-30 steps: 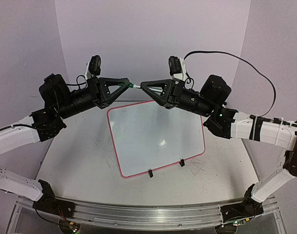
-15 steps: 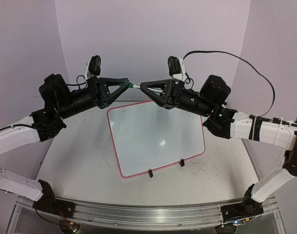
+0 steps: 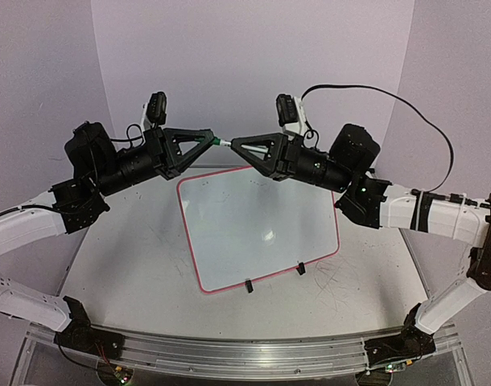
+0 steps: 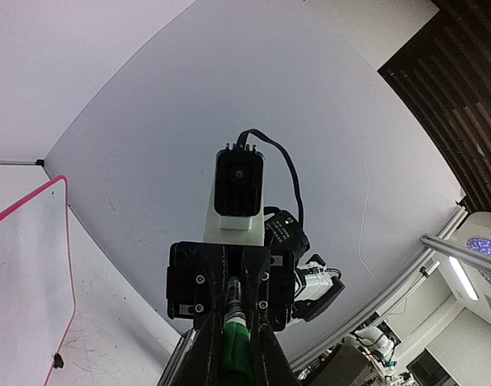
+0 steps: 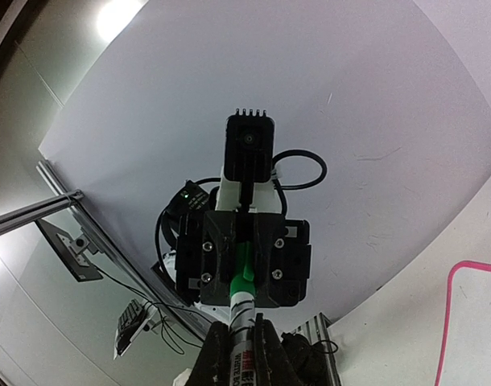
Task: Write a sentence on the whiteboard
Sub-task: Pass from the left arm to the right, then open the whiteboard marker at the center of the board, then place the pen cap at the center of the board.
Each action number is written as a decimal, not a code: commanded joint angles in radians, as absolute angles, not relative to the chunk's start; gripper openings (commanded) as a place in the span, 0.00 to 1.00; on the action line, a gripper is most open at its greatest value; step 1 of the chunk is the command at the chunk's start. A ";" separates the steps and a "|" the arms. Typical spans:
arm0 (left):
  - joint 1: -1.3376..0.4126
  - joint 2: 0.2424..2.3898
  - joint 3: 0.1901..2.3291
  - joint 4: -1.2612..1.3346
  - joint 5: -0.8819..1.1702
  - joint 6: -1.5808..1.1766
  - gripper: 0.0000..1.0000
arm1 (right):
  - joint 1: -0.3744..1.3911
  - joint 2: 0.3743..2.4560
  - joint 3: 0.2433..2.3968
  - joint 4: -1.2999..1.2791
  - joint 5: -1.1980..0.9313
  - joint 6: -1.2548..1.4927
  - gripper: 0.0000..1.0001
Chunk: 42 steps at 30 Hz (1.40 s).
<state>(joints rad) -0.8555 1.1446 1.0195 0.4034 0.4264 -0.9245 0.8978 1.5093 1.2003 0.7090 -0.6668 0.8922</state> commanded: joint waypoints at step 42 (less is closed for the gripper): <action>-0.563 1.396 0.769 -0.303 -0.144 -0.683 0.00 | 0.536 0.912 1.158 -0.176 -0.074 0.134 0.00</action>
<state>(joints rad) -0.5682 1.3190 0.7399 -0.3346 -0.1314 -0.7213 0.5350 0.9758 1.1682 -0.2209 -0.0606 0.1292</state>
